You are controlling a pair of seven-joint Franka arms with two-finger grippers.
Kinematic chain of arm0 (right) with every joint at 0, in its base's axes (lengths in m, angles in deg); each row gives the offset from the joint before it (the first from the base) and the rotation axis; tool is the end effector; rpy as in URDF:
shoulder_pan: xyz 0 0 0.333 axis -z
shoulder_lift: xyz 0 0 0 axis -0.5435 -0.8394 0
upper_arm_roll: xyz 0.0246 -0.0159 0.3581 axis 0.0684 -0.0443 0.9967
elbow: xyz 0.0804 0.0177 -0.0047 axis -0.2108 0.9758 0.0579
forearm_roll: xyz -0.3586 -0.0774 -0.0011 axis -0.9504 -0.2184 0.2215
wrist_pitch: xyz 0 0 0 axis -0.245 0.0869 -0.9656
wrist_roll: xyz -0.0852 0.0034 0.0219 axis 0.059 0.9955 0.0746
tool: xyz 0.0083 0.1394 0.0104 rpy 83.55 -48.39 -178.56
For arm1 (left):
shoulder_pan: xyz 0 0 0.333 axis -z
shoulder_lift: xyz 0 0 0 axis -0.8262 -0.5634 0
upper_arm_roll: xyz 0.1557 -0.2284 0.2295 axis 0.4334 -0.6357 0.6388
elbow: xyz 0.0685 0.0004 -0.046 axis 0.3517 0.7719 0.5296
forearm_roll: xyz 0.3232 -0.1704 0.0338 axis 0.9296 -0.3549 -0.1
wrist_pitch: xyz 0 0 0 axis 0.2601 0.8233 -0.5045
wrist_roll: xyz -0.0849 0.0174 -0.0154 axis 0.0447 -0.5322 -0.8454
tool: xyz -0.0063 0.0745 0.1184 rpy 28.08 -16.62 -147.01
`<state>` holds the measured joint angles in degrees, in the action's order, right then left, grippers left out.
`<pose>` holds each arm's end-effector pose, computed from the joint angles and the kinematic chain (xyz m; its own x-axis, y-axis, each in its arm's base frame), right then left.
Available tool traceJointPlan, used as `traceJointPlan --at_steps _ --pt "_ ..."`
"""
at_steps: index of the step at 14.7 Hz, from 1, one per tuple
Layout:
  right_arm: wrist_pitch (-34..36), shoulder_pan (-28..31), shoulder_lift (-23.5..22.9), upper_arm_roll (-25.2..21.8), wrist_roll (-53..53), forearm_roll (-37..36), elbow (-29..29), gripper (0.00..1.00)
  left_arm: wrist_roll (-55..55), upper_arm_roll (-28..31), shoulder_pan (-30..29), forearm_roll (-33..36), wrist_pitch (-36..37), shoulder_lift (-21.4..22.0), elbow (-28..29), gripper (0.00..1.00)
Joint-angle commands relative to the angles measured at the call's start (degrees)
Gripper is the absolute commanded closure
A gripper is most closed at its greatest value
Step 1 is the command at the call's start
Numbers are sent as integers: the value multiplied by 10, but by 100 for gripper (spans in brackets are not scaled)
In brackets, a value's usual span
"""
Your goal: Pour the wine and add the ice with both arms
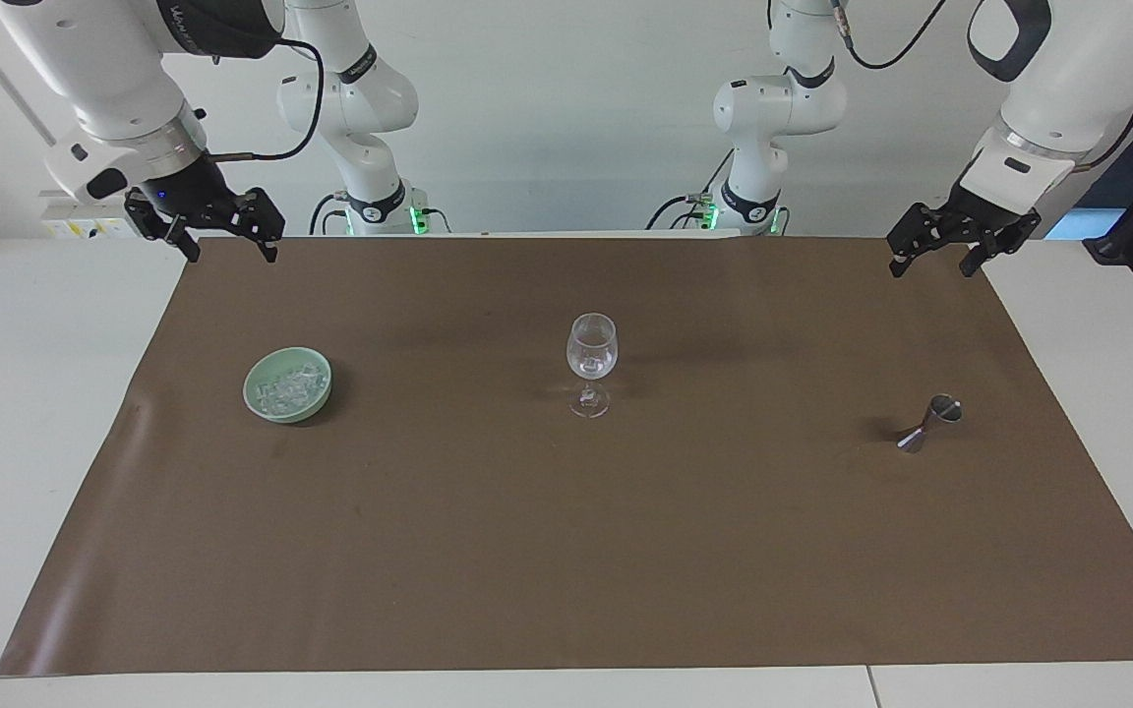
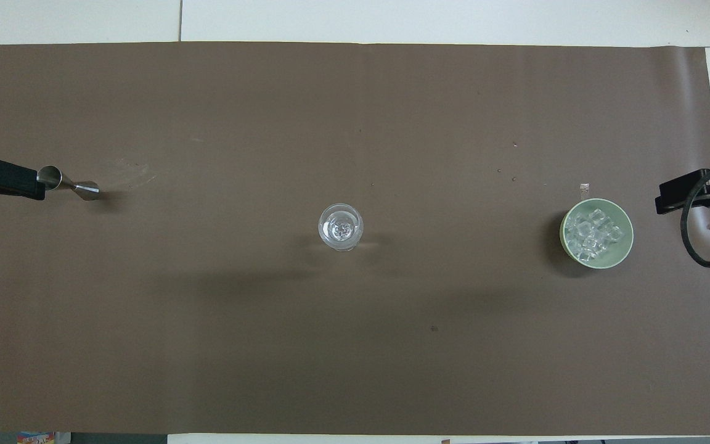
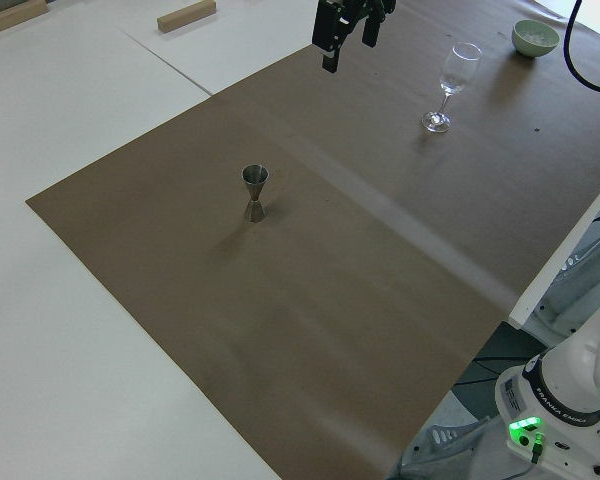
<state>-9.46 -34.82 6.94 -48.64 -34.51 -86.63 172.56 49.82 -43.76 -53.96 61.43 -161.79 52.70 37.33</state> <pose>0.4999 -0.0172 0.6314 0.9956 -0.0214 -0.0916 -0.0198 -0.9996 0.0187 0.5123 -0.0210 0.6339 0.9979 -0.0649 -0.0065 -0.0647 -0.9977 0.0208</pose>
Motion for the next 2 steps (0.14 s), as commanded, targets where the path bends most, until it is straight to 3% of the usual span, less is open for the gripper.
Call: traceJointPlan --at_steps 1,2 --pt "-17 6 14 4 -7 8 21 0 -3 -1 -2 8 1 14 15 0" --pt "-17 6 14 4 -7 8 21 0 -3 -1 -3 8 1 14 15 0"
